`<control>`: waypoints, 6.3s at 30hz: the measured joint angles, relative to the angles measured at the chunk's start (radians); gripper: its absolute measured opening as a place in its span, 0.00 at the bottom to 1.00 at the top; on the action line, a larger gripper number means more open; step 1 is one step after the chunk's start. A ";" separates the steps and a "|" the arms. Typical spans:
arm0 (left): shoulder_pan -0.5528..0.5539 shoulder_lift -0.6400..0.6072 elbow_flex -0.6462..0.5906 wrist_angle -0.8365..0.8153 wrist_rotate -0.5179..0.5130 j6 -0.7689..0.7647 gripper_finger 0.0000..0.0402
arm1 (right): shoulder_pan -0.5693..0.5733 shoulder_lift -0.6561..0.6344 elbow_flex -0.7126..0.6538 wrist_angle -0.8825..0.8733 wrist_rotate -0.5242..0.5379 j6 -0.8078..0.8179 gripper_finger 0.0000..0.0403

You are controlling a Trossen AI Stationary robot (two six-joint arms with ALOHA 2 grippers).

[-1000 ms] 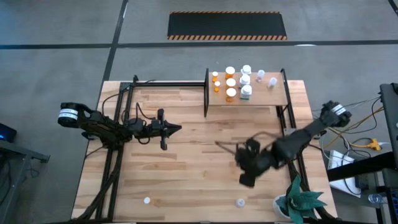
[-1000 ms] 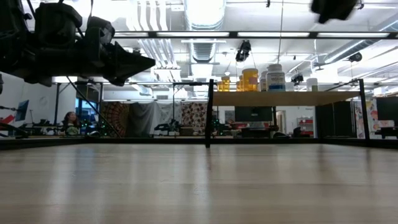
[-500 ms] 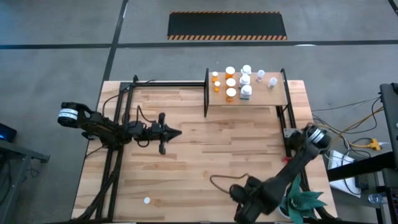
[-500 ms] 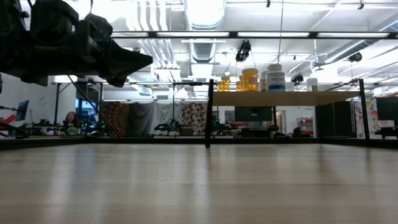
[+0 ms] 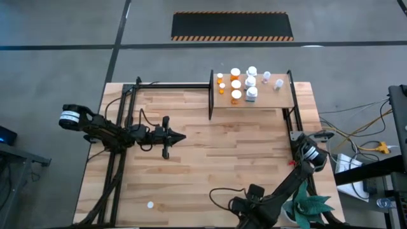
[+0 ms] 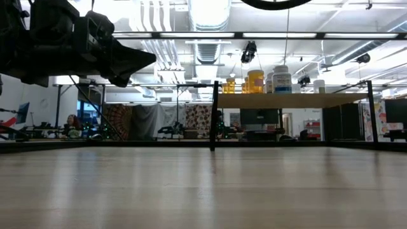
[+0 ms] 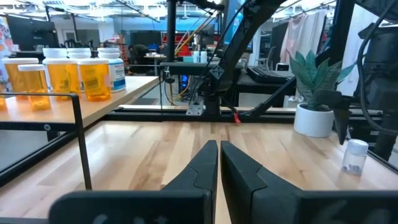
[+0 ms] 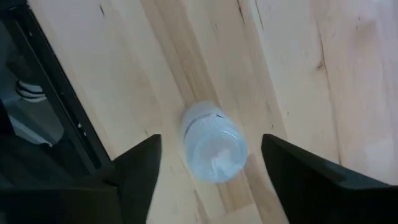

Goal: Pick and place medicine bottles onto shelf by color
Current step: Put the transparent pill bottle on the shelf aligned with the other transparent pill bottles, then adjust the transparent pill bottle on the shelf

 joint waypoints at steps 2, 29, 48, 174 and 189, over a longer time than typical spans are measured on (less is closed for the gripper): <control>0.000 0.000 0.000 0.001 0.000 0.001 0.00 | 0.000 0.003 0.000 0.000 0.000 0.001 0.59; -0.002 0.000 0.000 0.001 0.000 0.001 0.00 | -0.058 -0.190 -0.002 -0.080 0.017 -0.013 0.33; -0.006 0.000 0.000 0.003 0.003 0.026 0.00 | -0.886 -0.729 -0.047 -0.411 0.091 -0.493 0.34; -0.015 0.000 -0.017 -0.005 0.020 0.017 0.00 | -1.778 -0.461 -0.067 -0.371 0.030 -0.680 0.49; -0.016 0.000 -0.017 -0.005 0.020 0.018 0.00 | -1.758 -0.462 -0.067 -0.338 -0.020 -0.689 0.42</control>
